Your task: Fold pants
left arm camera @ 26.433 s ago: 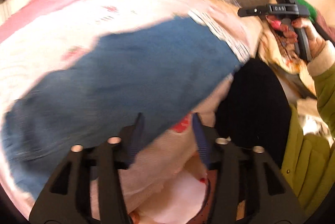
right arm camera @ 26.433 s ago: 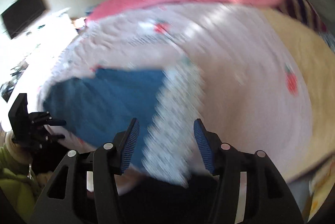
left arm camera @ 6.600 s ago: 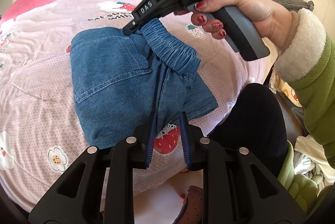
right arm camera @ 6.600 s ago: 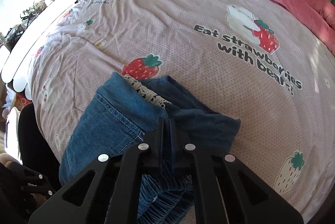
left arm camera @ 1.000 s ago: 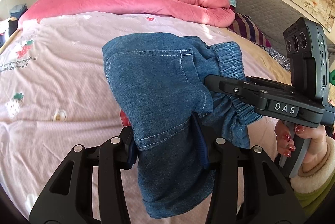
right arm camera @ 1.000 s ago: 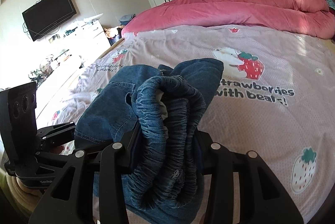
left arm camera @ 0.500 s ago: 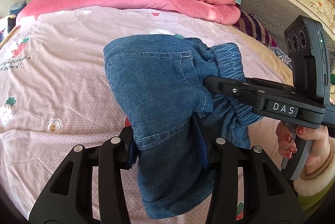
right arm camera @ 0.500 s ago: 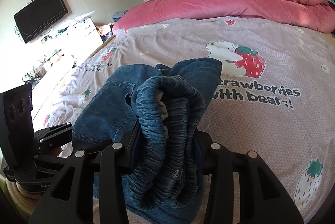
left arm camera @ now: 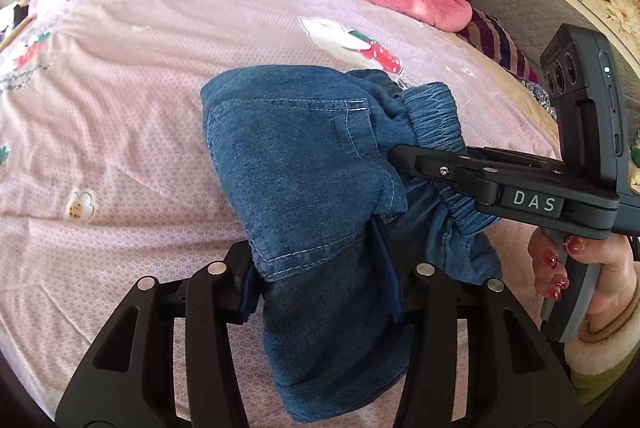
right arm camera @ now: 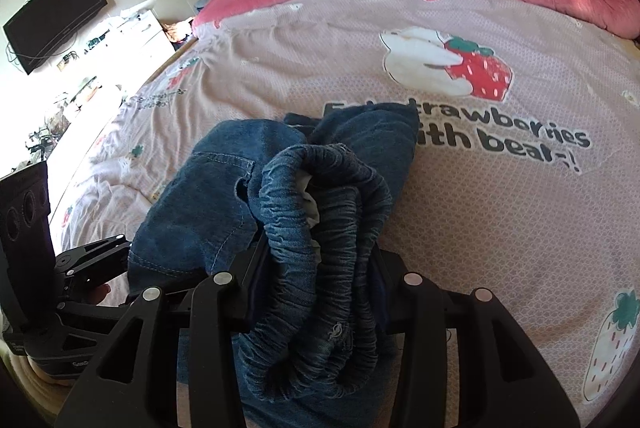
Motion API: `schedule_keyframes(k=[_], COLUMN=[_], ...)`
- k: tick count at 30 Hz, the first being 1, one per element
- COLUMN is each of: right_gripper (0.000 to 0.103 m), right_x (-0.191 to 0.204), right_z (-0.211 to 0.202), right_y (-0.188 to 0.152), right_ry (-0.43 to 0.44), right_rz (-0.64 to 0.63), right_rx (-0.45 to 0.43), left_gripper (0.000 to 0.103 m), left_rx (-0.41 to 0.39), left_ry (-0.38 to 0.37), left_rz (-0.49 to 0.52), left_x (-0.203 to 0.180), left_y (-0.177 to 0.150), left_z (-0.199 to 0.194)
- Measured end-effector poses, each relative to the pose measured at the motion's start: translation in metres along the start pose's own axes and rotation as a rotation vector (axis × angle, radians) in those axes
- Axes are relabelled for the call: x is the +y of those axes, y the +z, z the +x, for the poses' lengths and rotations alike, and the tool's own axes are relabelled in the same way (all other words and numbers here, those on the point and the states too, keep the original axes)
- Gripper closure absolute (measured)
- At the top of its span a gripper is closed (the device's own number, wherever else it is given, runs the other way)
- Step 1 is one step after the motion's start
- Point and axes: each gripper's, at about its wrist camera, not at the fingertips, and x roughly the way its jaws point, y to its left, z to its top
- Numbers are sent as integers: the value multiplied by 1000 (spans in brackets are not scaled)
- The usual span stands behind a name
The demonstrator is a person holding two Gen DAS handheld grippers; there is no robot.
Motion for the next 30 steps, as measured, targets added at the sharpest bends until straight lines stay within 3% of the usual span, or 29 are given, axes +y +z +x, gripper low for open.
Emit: schedule_keyframes(k=[30], right_gripper=[47], right_x=[-8], right_z=[0], right_y=[-5], right_ry=[5], right_rz=[69], right_rx=[-6], left_gripper=[48], left_rx=[5], left_ry=[-11], left_rz=[-23], left_x=[8], left_y=[-9], left_z=[2])
